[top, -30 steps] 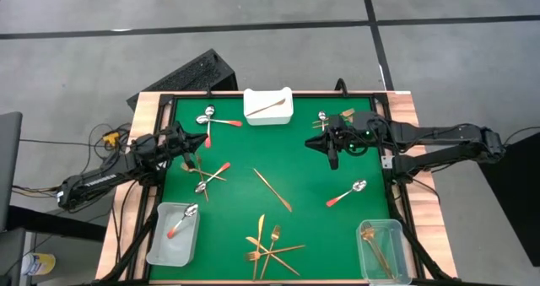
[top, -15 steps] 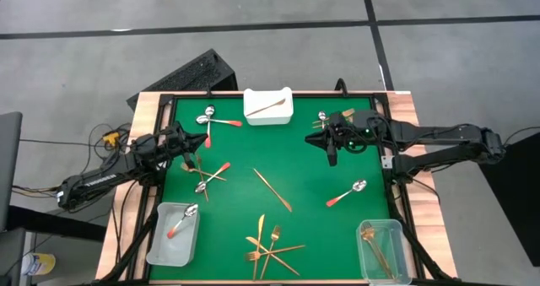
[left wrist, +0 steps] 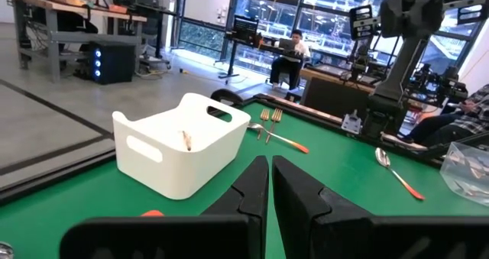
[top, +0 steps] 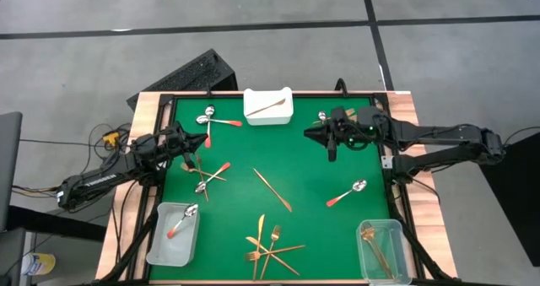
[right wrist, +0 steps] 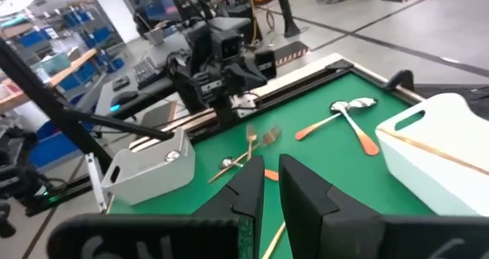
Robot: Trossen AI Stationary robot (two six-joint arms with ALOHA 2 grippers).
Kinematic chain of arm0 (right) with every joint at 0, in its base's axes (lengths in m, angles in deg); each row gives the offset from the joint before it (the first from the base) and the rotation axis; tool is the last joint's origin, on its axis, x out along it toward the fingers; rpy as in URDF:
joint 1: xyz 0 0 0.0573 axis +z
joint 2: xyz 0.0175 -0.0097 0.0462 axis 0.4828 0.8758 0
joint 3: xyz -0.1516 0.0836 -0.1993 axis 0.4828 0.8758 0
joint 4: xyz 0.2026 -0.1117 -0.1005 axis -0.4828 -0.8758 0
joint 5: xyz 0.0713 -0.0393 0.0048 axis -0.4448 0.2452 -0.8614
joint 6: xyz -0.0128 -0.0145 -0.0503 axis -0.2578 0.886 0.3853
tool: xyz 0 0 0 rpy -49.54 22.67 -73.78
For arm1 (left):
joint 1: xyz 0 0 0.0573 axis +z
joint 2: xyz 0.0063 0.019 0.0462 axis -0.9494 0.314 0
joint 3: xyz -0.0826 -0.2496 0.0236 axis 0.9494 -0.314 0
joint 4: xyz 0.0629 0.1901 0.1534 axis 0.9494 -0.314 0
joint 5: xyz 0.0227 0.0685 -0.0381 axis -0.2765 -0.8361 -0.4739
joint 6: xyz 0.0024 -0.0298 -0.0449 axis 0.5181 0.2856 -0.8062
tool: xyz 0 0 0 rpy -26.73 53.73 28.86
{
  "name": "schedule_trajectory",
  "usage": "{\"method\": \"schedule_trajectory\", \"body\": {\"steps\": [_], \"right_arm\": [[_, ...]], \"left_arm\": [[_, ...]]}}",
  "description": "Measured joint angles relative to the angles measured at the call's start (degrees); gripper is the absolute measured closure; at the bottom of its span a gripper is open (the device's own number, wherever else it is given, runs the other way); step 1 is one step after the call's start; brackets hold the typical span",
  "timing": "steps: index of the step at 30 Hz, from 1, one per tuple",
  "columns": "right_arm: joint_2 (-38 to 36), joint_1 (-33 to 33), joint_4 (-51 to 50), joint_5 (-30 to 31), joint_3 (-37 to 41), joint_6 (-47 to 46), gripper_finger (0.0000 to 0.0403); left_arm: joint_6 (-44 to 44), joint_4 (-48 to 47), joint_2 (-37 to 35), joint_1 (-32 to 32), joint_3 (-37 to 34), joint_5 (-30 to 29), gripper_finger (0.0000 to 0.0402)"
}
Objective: Sort silverware by color (type)
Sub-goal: Put the gold fork into the transparent bin
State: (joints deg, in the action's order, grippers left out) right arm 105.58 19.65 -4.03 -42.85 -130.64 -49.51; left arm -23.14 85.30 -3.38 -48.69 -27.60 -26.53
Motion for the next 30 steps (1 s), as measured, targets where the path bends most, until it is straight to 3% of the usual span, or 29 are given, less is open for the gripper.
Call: {"method": "schedule_trajectory", "body": {"steps": [30], "right_arm": [[0.0, 0.0, -0.1, 1.2, 0.0, -1.1, 0.0338]], "left_arm": [[0.0, 0.0, 0.0, 0.0, 0.0, 0.0, 0.0393]]}}
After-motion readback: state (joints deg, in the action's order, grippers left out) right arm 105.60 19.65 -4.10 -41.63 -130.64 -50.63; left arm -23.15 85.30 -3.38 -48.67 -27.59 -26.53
